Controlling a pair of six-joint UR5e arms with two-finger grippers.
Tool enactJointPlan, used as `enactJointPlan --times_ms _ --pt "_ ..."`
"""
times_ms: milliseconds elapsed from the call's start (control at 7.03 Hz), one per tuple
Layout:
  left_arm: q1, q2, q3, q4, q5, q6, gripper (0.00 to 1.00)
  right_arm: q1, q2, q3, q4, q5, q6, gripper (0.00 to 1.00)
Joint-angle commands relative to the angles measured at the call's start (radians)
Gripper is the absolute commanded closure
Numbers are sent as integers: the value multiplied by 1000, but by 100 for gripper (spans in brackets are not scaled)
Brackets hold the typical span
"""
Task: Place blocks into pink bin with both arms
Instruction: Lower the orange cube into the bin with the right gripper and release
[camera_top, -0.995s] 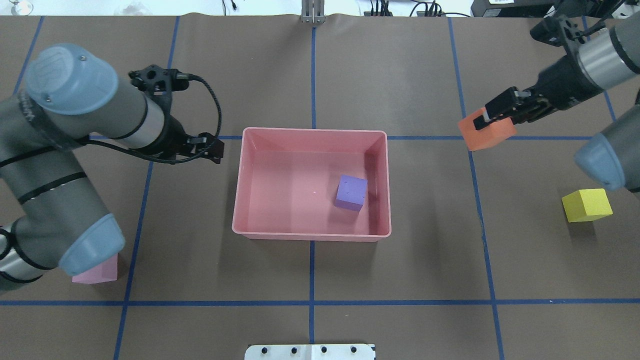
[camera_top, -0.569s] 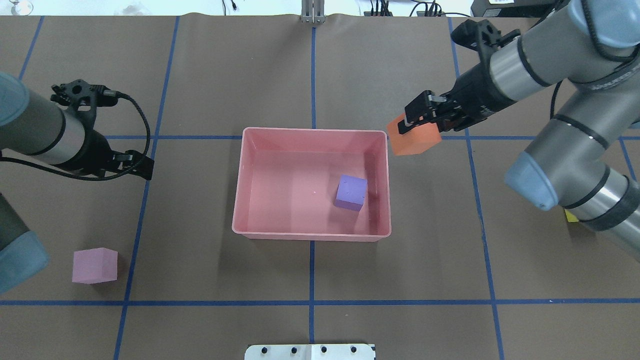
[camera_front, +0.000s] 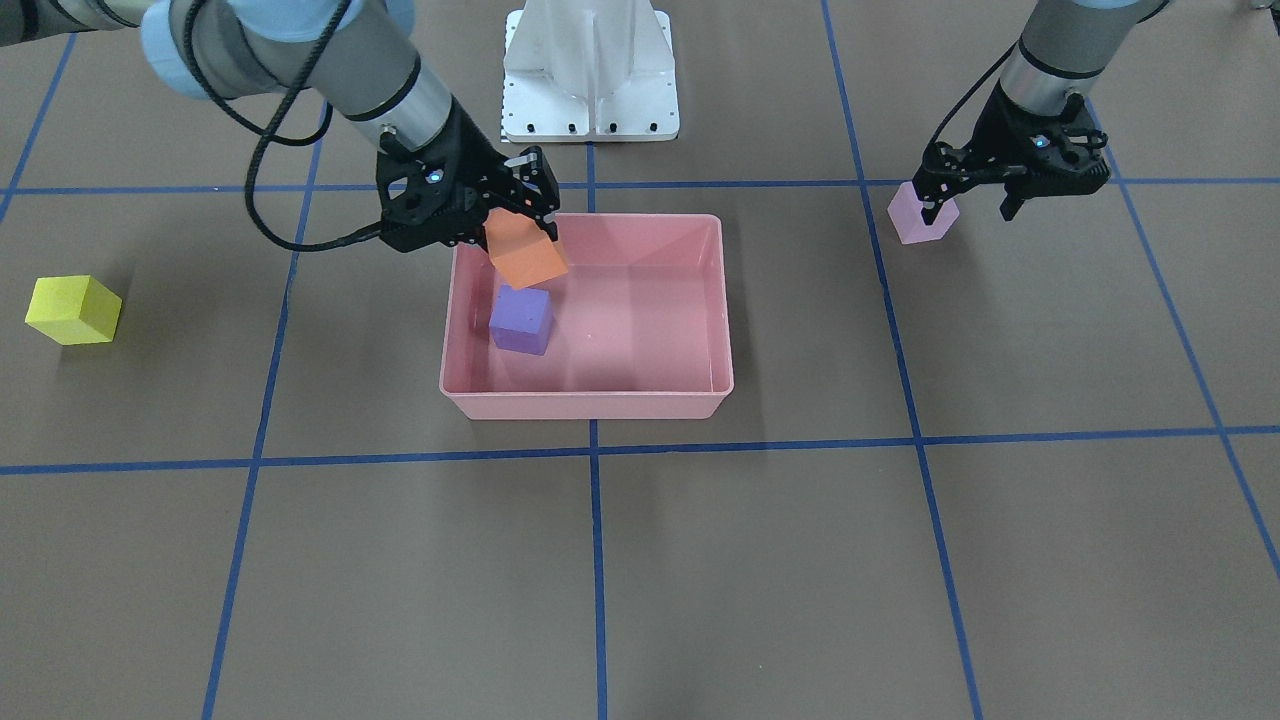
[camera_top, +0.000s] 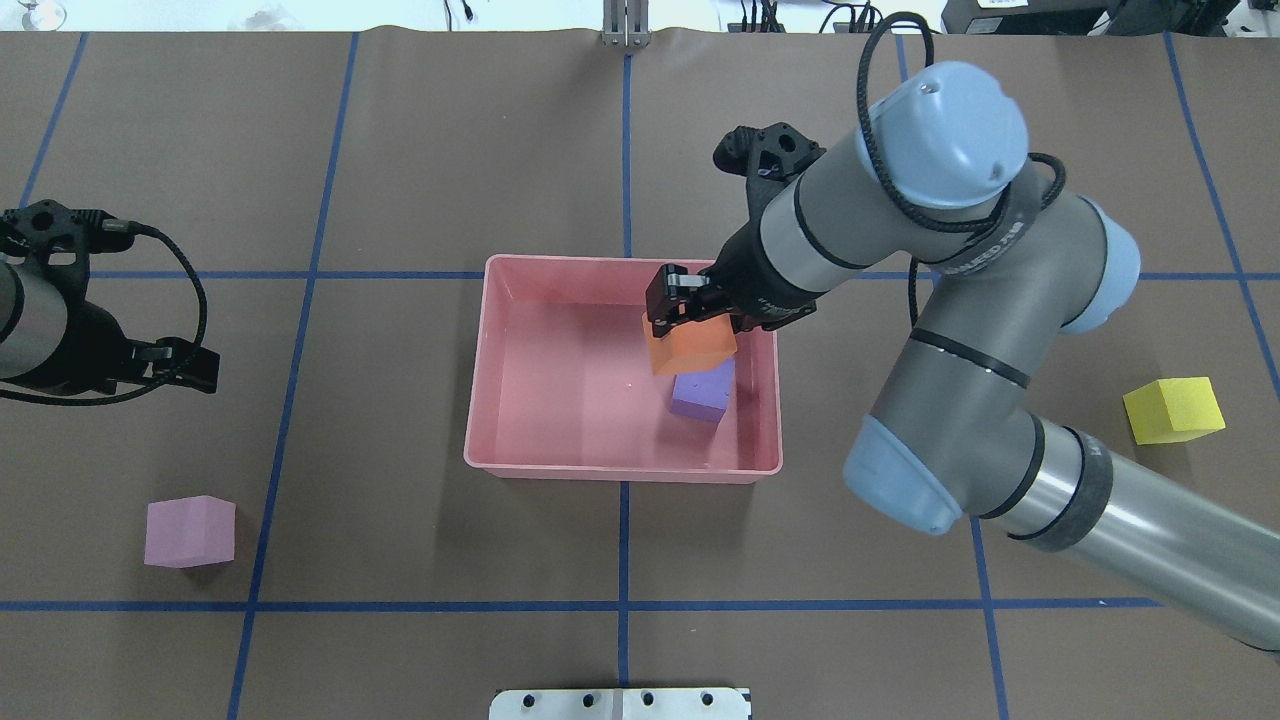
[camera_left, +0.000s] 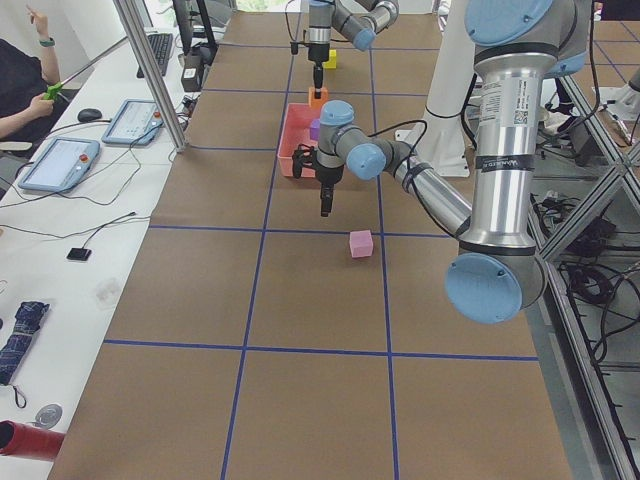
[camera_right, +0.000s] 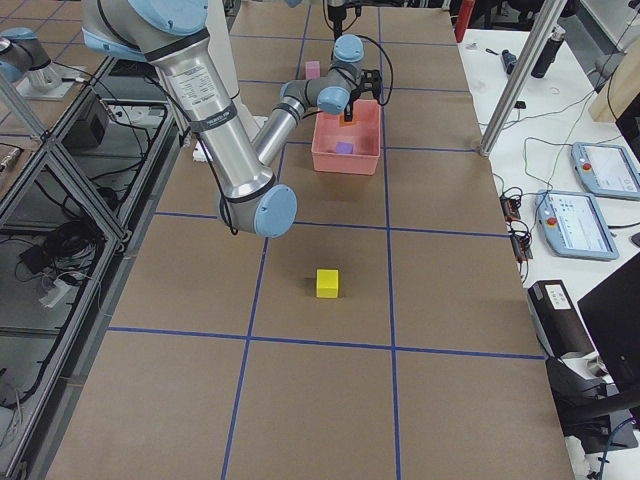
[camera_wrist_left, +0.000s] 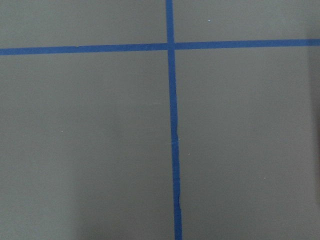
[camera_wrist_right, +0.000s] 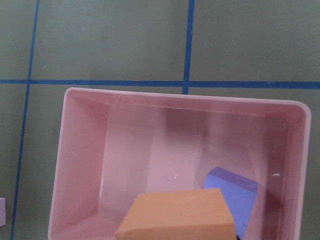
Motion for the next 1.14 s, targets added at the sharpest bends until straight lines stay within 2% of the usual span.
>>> enactJointPlan --times_ms 0,284,427,569,711,995 --pt "19 16 -8 -6 33 -83 0 -44 59 -49 -24 -58 7 100" --pt "128 37 -8 -9 139 -185 0 -66 97 -115 -20 -81 7 100" --pt "183 81 -5 -81 186 -237 0 -78 102 -128 -15 -111 4 100" --pt "205 194 7 -273 197 -252 0 -90 104 -157 21 -128 5 100" --pt "214 236 7 -314 199 -250 0 -101 105 -184 55 -128 5 100" --pt "290 238 32 -316 257 -275 0 -106 104 -206 74 -145 5 100"
